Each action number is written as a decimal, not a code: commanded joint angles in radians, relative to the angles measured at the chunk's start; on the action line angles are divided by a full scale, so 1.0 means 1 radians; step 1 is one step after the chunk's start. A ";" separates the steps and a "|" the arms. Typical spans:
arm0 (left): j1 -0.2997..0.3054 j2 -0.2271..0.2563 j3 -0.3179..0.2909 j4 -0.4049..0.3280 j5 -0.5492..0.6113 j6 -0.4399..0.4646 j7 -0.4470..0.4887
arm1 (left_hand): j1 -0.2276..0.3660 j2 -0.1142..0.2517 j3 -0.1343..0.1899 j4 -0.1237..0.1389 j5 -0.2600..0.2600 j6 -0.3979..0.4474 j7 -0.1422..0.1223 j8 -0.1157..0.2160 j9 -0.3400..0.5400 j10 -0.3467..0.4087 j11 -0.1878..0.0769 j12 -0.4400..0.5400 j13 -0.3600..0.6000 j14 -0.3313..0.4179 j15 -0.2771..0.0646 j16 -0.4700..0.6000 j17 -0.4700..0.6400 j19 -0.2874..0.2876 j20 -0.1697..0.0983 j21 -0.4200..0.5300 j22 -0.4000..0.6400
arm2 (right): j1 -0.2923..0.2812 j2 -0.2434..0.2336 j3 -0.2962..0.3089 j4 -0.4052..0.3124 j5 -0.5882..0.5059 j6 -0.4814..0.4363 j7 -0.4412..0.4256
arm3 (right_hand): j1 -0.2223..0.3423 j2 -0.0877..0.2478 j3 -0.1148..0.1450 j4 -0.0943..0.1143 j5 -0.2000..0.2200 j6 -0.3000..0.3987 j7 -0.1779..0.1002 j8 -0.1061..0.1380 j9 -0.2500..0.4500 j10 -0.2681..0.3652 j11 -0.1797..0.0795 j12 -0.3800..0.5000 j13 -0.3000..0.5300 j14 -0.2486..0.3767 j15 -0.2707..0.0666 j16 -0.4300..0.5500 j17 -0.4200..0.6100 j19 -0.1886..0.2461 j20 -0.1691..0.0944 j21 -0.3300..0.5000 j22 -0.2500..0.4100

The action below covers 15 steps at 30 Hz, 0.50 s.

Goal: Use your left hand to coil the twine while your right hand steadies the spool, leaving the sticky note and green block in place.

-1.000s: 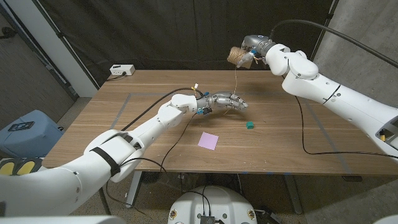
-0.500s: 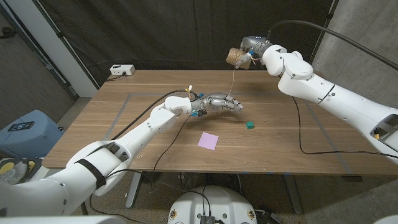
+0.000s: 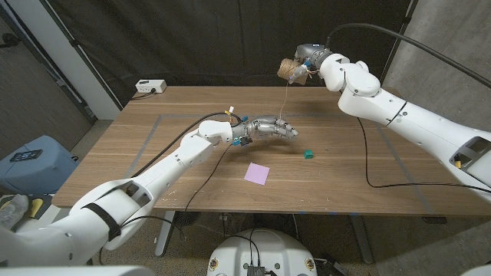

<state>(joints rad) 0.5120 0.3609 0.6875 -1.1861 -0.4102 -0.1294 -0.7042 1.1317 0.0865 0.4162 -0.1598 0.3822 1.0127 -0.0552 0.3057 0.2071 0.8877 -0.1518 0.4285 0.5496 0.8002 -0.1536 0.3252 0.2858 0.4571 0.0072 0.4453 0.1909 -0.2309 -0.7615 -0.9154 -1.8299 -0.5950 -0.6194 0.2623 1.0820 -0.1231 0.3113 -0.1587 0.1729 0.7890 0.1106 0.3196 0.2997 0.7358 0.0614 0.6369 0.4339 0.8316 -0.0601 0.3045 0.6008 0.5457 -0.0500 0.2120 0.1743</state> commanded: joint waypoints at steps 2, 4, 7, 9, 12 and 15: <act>0.008 0.025 0.000 -0.032 -0.016 -0.005 -0.014 | 0.009 0.001 -0.004 -0.002 0.009 0.004 -0.002 -0.004 0.003 0.006 0.002 -0.005 0.002 0.008 0.001 0.001 0.004 -0.005 0.000 0.005 0.002 | 0.024 0.022 -0.019 0.033 -0.015 -0.014 0.006 | 0.158 0.167 -0.001 0.002 0.007 0.178 -0.176 0.007 0.003 0.178 -0.168 0.001 0.004 0.045 -0.171 -0.001 0.004 0.010 -0.028 -0.004 0.004; 0.013 0.030 -0.001 -0.043 -0.018 -0.002 -0.013 | 0.008 0.001 -0.004 -0.001 0.009 0.005 -0.003 -0.004 0.003 0.006 -0.001 -0.005 0.003 0.007 0.002 0.000 0.004 -0.005 0.000 0.005 0.002 | 0.027 0.025 -0.020 0.039 -0.012 -0.012 0.005 | 0.156 0.168 -0.002 0.004 0.007 0.178 -0.177 0.007 0.003 0.178 -0.169 0.000 0.003 0.048 -0.170 0.001 0.005 0.010 -0.029 -0.004 0.004; 0.021 0.042 -0.003 -0.065 -0.023 0.006 -0.011 | 0.008 0.000 -0.004 -0.001 0.010 0.004 -0.002 -0.005 0.003 0.007 0.000 -0.006 0.002 0.008 0.002 -0.002 0.003 -0.006 -0.001 0.006 0.002 | 0.033 0.030 -0.024 0.050 -0.015 -0.010 0.004 | 0.157 0.169 -0.003 0.003 0.007 0.178 -0.176 0.007 0.003 0.179 -0.169 0.000 0.003 0.047 -0.171 0.001 0.005 0.011 -0.029 -0.003 0.004; 0.028 0.050 -0.005 -0.079 -0.026 0.011 -0.008 | 0.007 0.001 -0.005 -0.001 0.009 0.005 -0.002 -0.005 0.003 0.007 -0.003 -0.006 0.003 0.008 0.002 -0.002 0.004 -0.006 -0.001 0.006 0.002 | 0.039 0.035 -0.028 0.059 -0.017 -0.011 0.005 | 0.156 0.169 -0.005 0.004 0.007 0.178 -0.176 0.007 0.003 0.177 -0.169 -0.001 0.004 0.047 -0.170 0.000 0.005 0.010 -0.028 -0.004 0.004; 0.041 0.065 -0.011 -0.107 -0.034 0.018 -0.004 | 0.006 -0.001 -0.005 0.000 0.009 0.005 0.000 -0.005 0.003 0.010 -0.004 -0.005 0.003 0.009 0.003 -0.002 0.003 -0.005 -0.002 0.006 0.002 | 0.046 0.043 -0.032 0.072 -0.018 -0.011 0.004 | 0.156 0.169 -0.005 0.004 0.007 0.179 -0.175 0.007 0.003 0.177 -0.171 0.000 0.006 0.046 -0.170 -0.002 0.005 0.011 -0.028 -0.003 0.004; 0.055 0.079 -0.016 -0.132 -0.041 0.025 0.001 | 0.006 -0.002 -0.006 -0.001 0.009 0.004 -0.001 -0.005 0.003 0.009 -0.003 -0.006 0.004 0.008 0.003 -0.003 0.003 -0.007 -0.001 0.006 0.002 | 0.052 0.051 -0.038 0.079 -0.022 -0.013 0.005 | 0.156 0.170 -0.006 0.004 0.007 0.179 -0.176 0.007 0.003 0.176 -0.171 -0.001 0.005 0.046 -0.169 -0.002 0.005 0.011 -0.028 -0.003 0.004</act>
<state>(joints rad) 0.5349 0.4016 0.6835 -1.2502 -0.4319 -0.1231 -0.7135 1.1317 0.0866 0.4162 -0.1598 0.3822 1.0127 -0.0552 0.3057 0.2071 0.8877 -0.1518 0.4285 0.5495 0.8002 -0.1536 0.3252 0.2856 0.4571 0.0072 0.4453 0.1910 -0.2004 -0.7330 -0.9373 -1.7828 -0.6076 -0.6283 0.2662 1.0779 -0.1191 0.3044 -0.1572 0.1721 0.7889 0.1105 0.3223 0.2989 0.7357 0.0612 0.6338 0.4337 0.8327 -0.0600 0.3017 0.6021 0.5457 -0.0499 0.2120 0.1743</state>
